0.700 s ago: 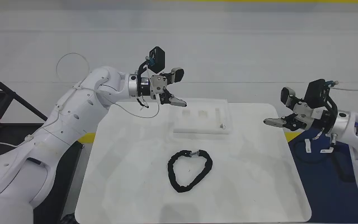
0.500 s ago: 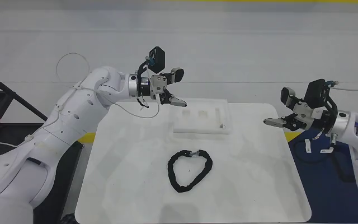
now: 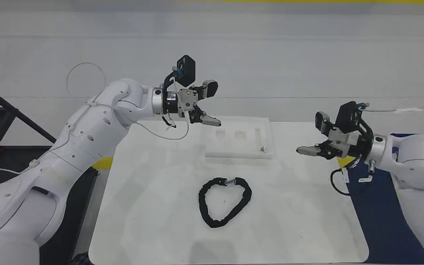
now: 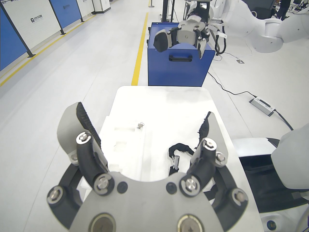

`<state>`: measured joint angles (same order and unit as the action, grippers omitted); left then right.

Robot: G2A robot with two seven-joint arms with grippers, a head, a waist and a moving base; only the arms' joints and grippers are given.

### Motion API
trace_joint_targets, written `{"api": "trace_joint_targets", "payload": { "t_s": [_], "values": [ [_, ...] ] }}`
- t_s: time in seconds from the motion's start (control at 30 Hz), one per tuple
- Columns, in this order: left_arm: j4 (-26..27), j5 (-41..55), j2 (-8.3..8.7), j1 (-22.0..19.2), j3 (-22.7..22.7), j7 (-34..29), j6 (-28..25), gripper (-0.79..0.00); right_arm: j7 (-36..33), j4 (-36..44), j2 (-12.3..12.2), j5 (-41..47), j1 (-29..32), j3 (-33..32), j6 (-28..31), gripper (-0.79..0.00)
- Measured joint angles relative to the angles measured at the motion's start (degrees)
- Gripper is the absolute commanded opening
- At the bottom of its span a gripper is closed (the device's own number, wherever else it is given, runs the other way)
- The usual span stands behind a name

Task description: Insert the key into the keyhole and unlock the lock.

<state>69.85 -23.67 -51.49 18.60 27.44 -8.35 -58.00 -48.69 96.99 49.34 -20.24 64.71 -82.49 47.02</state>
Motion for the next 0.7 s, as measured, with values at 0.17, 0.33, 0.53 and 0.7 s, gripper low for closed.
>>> {"api": "trace_joint_targets", "payload": {
  "t_s": [0.17, 0.33, 0.53, 0.7],
  "values": [
    [0.0, 0.0, 0.0, 0.0, 0.0, 0.0, 0.0, 0.0, 2.1, -5.2, 1.2, -3.2, -3.7, 8.0, -0.9, 0.0],
    [0.0, 0.0, 0.0, 0.0, 0.0, 0.0, 0.0, 0.0, 3.1, -11.9, 2.9, -5.2, -8.5, 15.7, -3.4, 0.0],
    [0.0, 0.0, 0.0, 0.0, 0.0, 0.0, 0.0, 0.0, 4.1, -20.6, 5.4, -5.1, -14.3, 23.6, -9.7, 0.0],
    [0.0, 0.0, 0.0, 0.0, 0.0, 0.0, 0.0, 0.0, 6.3, -27.3, 8.1, -5.4, -19.2, 29.8, -16.9, 0.0]
  ]
}}
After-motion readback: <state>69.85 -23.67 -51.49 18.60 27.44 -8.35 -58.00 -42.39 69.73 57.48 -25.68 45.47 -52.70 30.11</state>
